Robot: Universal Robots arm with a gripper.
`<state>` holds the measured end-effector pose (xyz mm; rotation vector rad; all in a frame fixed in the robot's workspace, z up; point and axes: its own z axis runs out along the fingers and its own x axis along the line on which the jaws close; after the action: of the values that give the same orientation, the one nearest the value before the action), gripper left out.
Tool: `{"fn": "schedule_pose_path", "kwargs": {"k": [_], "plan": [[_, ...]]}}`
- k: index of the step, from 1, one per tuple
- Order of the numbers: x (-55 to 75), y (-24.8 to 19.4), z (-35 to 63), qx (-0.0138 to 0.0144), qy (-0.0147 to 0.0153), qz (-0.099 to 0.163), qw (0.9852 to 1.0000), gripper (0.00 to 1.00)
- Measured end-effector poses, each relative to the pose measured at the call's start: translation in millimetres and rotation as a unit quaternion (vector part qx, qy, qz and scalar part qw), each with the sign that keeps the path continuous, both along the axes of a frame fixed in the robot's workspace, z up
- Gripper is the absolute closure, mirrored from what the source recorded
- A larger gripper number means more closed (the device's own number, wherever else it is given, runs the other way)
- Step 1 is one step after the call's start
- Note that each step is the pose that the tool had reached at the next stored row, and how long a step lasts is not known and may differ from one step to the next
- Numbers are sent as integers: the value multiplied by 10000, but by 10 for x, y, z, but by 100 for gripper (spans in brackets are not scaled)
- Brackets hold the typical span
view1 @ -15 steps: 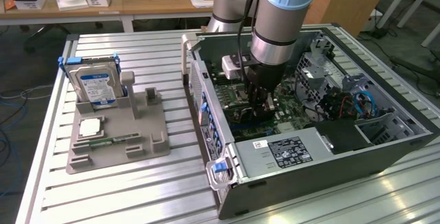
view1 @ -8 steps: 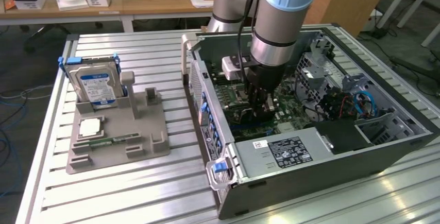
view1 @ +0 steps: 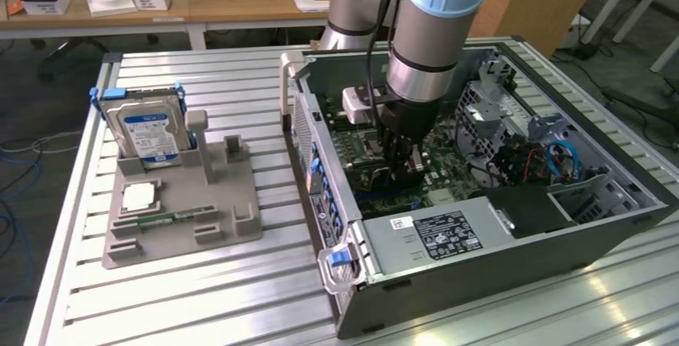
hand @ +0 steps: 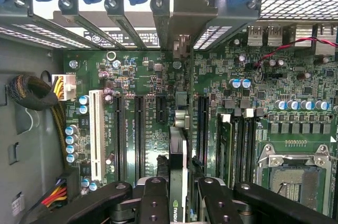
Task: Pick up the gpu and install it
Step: 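Insert the gpu into the slot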
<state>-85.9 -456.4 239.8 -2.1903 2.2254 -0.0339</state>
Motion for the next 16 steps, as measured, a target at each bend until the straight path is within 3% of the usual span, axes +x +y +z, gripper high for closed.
{"fn": "schedule_pose_path", "kwargs": {"k": [16], "plan": [[0, 0, -84, 0, 0, 0, 10000, 74]]}}
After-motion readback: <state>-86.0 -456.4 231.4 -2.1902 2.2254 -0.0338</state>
